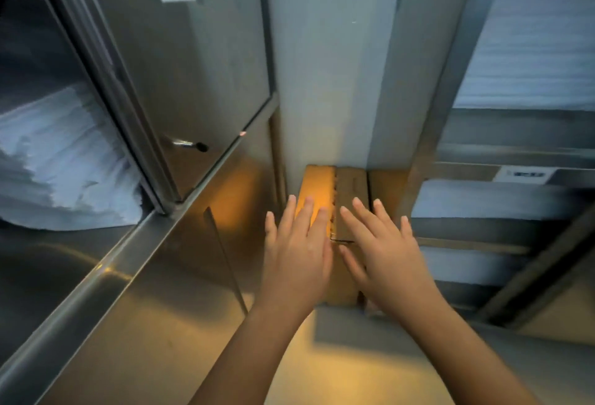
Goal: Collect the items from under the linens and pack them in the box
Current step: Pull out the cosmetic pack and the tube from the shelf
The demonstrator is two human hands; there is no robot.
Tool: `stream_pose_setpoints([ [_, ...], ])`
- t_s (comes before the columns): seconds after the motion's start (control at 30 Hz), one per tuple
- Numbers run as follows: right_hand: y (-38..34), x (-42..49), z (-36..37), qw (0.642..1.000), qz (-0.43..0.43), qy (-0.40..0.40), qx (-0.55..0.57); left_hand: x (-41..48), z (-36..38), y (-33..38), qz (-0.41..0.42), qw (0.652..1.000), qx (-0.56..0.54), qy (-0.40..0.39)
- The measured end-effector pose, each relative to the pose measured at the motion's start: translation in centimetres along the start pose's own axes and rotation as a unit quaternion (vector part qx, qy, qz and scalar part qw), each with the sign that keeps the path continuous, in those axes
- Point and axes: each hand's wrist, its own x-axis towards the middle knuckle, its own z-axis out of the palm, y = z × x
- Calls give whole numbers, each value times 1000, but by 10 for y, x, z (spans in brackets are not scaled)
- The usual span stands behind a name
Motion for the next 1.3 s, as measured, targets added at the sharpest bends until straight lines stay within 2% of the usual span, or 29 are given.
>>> stream_pose_setpoints([
  [0.17,83,-39,-36,997,69,-3,-35,22,27,89,52,998,-32,-13],
  [0.5,215,-111,-99,980,178,75,-45,51,68,245,143,987,-75,-10],
  [0.67,272,-157,-120,969,225,72,-72,48,90,320,188,975,-110,-49],
  [0.77,297,-184,-135,959,264,77,-74,45,98,360,211,963,-143,-83],
  [0.83,312,-203,-143,949,289,100,-78,45,104,386,234,956,-157,-80],
  [0.93,332,-228,-151,931,341,95,-82,40,113,421,271,942,-184,-80],
  [1.1,361,-263,-153,903,408,107,-87,36,132,466,326,908,-225,-135],
  [1.3,401,-278,-158,861,487,97,-109,54,164,522,398,866,-262,-152],
])
